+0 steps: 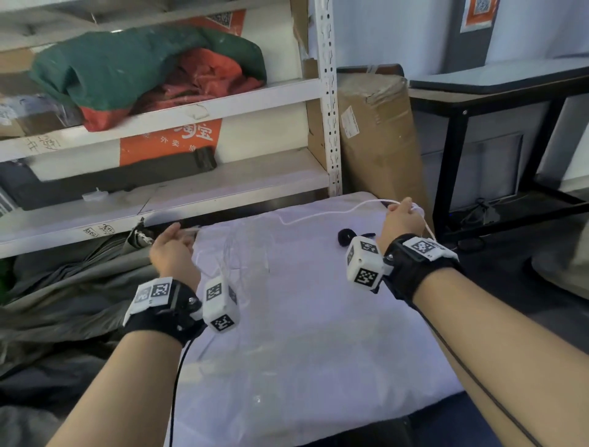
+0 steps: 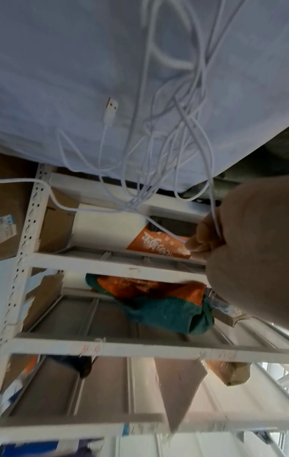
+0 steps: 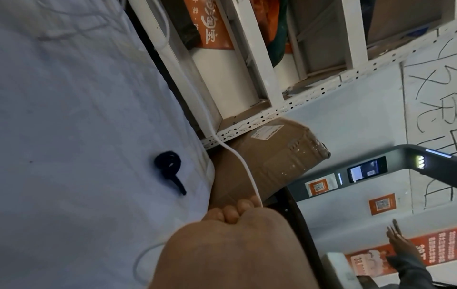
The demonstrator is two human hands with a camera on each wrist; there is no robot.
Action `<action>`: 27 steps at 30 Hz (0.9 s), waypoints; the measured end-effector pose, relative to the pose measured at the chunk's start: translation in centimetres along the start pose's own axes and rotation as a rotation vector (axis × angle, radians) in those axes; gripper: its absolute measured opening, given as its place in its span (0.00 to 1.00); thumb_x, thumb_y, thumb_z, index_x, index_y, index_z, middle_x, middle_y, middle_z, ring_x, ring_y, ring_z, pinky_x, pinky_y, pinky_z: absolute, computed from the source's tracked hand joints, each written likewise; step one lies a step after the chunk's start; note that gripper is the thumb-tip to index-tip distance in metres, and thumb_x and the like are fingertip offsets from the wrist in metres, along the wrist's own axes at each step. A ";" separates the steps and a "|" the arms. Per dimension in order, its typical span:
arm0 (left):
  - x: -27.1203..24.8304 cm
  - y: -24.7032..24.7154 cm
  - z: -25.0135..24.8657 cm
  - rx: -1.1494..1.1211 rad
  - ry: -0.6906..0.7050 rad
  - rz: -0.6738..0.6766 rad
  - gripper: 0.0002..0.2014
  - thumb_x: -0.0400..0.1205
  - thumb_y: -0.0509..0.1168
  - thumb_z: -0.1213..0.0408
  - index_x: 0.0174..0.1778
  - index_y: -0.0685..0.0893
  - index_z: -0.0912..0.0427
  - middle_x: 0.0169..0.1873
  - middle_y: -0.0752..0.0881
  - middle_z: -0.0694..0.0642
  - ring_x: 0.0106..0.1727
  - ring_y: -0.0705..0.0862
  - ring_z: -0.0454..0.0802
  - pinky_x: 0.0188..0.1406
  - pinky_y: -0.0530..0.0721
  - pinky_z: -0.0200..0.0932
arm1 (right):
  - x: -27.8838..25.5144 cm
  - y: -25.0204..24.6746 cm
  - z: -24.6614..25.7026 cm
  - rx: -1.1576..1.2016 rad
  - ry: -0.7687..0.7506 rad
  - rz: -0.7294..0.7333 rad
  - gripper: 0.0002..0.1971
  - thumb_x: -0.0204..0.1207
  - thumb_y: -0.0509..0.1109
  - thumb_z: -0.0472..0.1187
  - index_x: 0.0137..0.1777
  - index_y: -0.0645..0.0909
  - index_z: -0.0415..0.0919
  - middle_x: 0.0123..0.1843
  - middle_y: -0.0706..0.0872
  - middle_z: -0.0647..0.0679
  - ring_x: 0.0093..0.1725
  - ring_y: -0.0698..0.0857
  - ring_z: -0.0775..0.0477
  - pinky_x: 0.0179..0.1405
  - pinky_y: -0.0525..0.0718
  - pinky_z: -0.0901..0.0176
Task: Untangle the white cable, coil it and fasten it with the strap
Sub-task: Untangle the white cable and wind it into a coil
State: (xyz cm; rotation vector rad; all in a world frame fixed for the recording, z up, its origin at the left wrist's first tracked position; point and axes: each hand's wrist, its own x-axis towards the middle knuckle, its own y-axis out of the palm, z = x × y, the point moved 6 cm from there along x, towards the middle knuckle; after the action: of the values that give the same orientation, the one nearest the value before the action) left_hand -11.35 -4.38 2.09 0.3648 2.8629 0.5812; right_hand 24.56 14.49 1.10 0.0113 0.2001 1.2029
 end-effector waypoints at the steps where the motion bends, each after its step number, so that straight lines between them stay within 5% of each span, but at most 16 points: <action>1: 0.0 -0.7 0.5 0.023 -0.001 -0.027 0.19 0.82 0.52 0.79 0.63 0.82 0.66 0.35 0.80 0.51 0.23 0.74 0.42 0.21 0.70 0.31 | 0.0 -0.2 0.1 -0.024 0.003 0.000 0.23 0.88 0.49 0.47 0.31 0.70 0.44 0.35 0.77 0.45 0.39 0.76 0.46 0.39 0.71 0.63; 3: 0.1 -1.7 1.2 0.146 0.012 -0.036 0.21 0.82 0.50 0.78 0.67 0.80 0.63 0.41 0.83 0.53 0.31 0.79 0.45 0.26 0.74 0.32 | -0.2 0.1 0.5 -0.025 -0.002 0.036 0.22 0.88 0.49 0.46 0.29 0.67 0.46 0.33 0.74 0.48 0.30 0.76 0.53 0.31 0.69 0.68; 5: 0.4 -1.9 2.3 0.318 -0.020 0.039 0.21 0.84 0.49 0.77 0.72 0.74 0.65 0.55 0.84 0.63 0.52 0.86 0.54 0.44 0.83 0.40 | -0.5 1.3 0.3 0.041 0.012 0.135 0.21 0.87 0.51 0.47 0.29 0.67 0.47 0.30 0.71 0.51 0.18 0.74 0.62 0.19 0.68 0.71; 7: 0.5 -1.7 3.0 0.574 -0.052 0.146 0.21 0.85 0.49 0.74 0.75 0.68 0.70 0.71 0.74 0.70 0.71 0.75 0.65 0.68 0.76 0.56 | -1.4 2.7 -0.2 0.143 0.069 0.255 0.20 0.85 0.55 0.49 0.30 0.71 0.46 0.25 0.72 0.51 0.12 0.68 0.58 0.17 0.65 0.67; 9: 0.3 -1.5 2.7 0.831 0.008 0.156 0.23 0.84 0.50 0.72 0.76 0.66 0.67 0.76 0.66 0.69 0.75 0.69 0.69 0.73 0.70 0.63 | -2.7 4.0 -0.2 0.152 0.099 0.406 0.20 0.85 0.57 0.47 0.31 0.73 0.43 0.20 0.69 0.53 0.15 0.63 0.56 0.14 0.61 0.67; 12: -1.8 0.3 0.7 1.122 0.305 0.158 0.29 0.80 0.51 0.76 0.79 0.62 0.59 0.82 0.52 0.63 0.81 0.56 0.64 0.78 0.59 0.62 | -5.0 5.5 0.2 0.053 0.101 0.655 0.19 0.85 0.57 0.48 0.34 0.73 0.42 0.20 0.67 0.53 0.19 0.61 0.55 0.18 0.59 0.66; 14: -4.0 2.7 -0.2 1.287 0.616 0.283 0.31 0.80 0.55 0.76 0.80 0.61 0.57 0.83 0.47 0.61 0.84 0.48 0.61 0.81 0.50 0.61 | -6.2 6.5 0.0 -0.024 0.120 0.811 0.19 0.85 0.58 0.50 0.35 0.74 0.41 0.20 0.68 0.53 0.20 0.62 0.56 0.19 0.59 0.66; 17: -7.2 5.8 0.3 1.291 0.910 0.656 0.26 0.83 0.63 0.66 0.78 0.68 0.57 0.83 0.56 0.55 0.83 0.55 0.53 0.82 0.51 0.50 | -7.7 7.6 -0.8 -0.135 0.161 1.004 0.20 0.84 0.58 0.54 0.36 0.74 0.41 0.19 0.68 0.54 0.19 0.62 0.57 0.15 0.61 0.69; 19: -9.3 7.0 1.4 1.202 0.778 0.933 0.28 0.82 0.66 0.56 0.79 0.67 0.51 0.81 0.61 0.46 0.80 0.60 0.43 0.77 0.56 0.37 | -8.7 7.9 -1.1 -0.175 0.182 1.091 0.20 0.83 0.58 0.56 0.38 0.74 0.41 0.21 0.67 0.54 0.20 0.62 0.57 0.16 0.61 0.69; 21: -11.1 8.0 2.7 1.126 0.572 1.115 0.32 0.79 0.69 0.54 0.79 0.65 0.45 0.78 0.67 0.42 0.76 0.67 0.39 0.76 0.64 0.39 | -9.8 8.2 -1.1 -0.206 0.207 1.172 0.21 0.82 0.58 0.58 0.38 0.74 0.41 0.21 0.66 0.54 0.21 0.62 0.57 0.18 0.60 0.69; 24: -11.8 8.5 3.4 0.952 0.354 1.188 0.22 0.80 0.69 0.64 0.70 0.77 0.49 0.62 0.83 0.43 0.55 0.86 0.43 0.64 0.81 0.44 | -11.3 8.2 -1.2 -0.256 0.279 1.300 0.22 0.81 0.57 0.60 0.37 0.74 0.42 0.20 0.65 0.55 0.19 0.61 0.59 0.15 0.60 0.72; 27: -10.4 8.0 3.1 0.815 0.266 1.133 0.11 0.84 0.64 0.66 0.60 0.85 0.52 0.43 0.88 0.42 0.33 0.82 0.45 0.44 0.84 0.40 | -12.1 7.5 -1.3 -0.292 0.387 1.413 0.19 0.82 0.59 0.57 0.40 0.73 0.42 0.22 0.67 0.55 0.18 0.63 0.60 0.15 0.62 0.74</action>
State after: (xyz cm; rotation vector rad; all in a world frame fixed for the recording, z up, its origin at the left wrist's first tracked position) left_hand 0.83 0.97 4.04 2.1907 2.7134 -0.5273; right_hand 13.28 5.86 2.51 -0.3978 0.3719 2.6364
